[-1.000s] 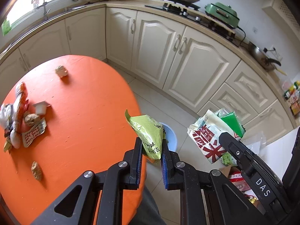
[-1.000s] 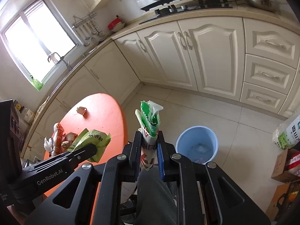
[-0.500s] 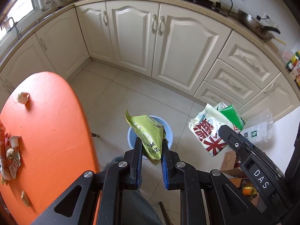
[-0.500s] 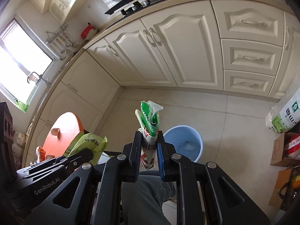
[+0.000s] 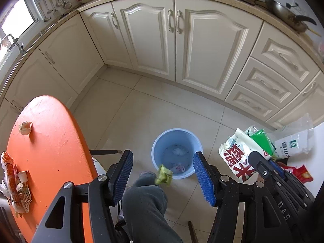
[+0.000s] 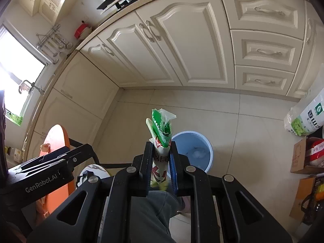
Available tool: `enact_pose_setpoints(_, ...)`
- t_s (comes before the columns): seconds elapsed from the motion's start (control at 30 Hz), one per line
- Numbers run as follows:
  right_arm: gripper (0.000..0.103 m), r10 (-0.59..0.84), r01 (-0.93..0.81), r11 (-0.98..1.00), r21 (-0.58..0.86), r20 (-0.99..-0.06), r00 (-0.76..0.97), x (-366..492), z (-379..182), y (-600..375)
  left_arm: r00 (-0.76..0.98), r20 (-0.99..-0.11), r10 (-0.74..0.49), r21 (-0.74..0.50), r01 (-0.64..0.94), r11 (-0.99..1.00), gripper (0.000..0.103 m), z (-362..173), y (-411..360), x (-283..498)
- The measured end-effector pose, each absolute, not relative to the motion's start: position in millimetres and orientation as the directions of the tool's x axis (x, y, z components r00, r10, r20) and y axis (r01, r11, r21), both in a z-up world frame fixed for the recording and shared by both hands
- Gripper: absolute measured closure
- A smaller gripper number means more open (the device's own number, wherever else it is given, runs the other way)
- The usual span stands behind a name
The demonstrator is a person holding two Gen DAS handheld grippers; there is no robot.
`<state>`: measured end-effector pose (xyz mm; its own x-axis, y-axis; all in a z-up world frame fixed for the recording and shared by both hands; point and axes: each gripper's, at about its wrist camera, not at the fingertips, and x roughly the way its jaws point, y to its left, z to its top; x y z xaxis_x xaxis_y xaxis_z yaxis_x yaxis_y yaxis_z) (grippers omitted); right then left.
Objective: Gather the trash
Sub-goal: 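Open the left tool to drop the green wrapper into the bucket, then open the right tool to drop the white rice bag into the bucket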
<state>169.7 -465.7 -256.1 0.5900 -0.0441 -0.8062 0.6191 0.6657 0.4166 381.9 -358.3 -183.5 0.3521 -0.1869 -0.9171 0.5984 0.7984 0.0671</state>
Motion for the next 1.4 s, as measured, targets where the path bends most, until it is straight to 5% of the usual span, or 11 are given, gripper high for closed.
enact_pose_setpoints(0.6,0.084,0.045,0.521,0.755,0.398,-0.824,0.564,214,-264,-433,0.358,-0.922,-0.149,0.066,0.524,0.849,0.045,-183,-309,394)
enact_pose_setpoints(0.73,0.057,0.026,0.522,0.76,0.387,-0.821,0.571,216,-257,-429,0.368,-0.918,-0.15,0.066,0.514,0.855,0.045,-178,-301,396)
enact_pose_setpoints(1.4,0.057,0.013,0.413,0.838,0.358,-0.768,0.64,197,-191,-350,0.467,-0.86,-0.207,0.017,0.432,0.902,0.045,-114,-176,329)
